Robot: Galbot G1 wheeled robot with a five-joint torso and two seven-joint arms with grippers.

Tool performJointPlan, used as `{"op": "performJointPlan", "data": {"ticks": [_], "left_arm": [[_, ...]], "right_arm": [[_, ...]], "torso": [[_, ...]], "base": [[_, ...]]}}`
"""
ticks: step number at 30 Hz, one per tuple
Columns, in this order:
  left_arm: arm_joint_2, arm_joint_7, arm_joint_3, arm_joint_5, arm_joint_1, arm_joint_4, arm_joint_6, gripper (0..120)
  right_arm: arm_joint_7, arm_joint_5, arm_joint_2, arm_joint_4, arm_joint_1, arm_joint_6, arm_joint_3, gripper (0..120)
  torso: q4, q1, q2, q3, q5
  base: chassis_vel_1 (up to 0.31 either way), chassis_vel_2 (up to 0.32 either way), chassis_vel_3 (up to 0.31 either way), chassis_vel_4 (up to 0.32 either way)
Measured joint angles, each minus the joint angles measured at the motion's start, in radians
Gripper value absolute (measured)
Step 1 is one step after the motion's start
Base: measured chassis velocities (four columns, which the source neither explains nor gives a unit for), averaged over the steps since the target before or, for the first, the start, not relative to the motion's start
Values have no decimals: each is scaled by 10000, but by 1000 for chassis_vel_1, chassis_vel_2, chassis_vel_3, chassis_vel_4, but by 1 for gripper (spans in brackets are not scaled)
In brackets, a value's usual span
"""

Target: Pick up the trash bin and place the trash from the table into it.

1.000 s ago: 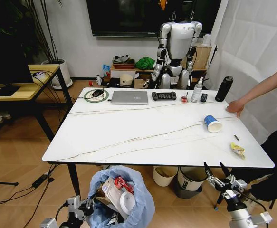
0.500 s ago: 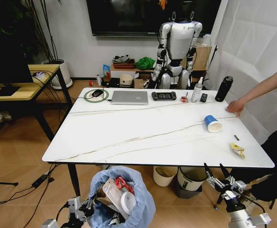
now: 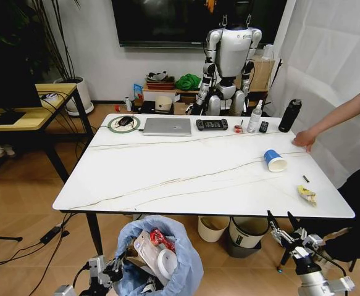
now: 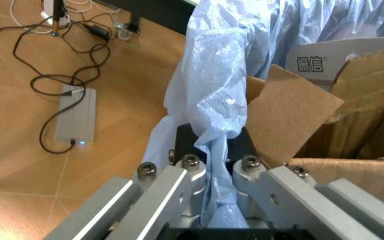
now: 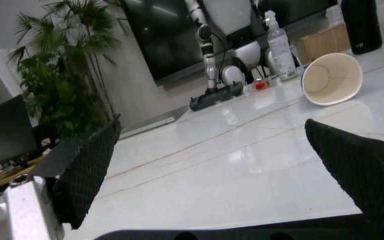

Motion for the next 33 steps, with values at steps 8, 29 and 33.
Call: {"op": "performJointPlan", "data": {"ticks": [8, 29, 33], "left_arm": [[-72, 0, 28, 67, 15, -23, -9, 0], [-178, -12, 71, 155, 9, -17, -19, 0], [-191, -15, 85, 155, -3, -11, -19, 0]], "right_arm": [[-16, 92, -69, -53, 4, 0, 13, 100], [-35, 331, -190, -212, 94, -13, 19, 100], [-27, 341, -197, -256, 136, -16, 3, 100]], "torso": [[0, 1, 0, 0, 1], [0, 0, 0, 0, -1], [-1, 0, 0, 0, -2]], "base": [[-54, -65, 56, 60], [-50, -52, 47, 48], [-62, -59, 55, 58]]}}
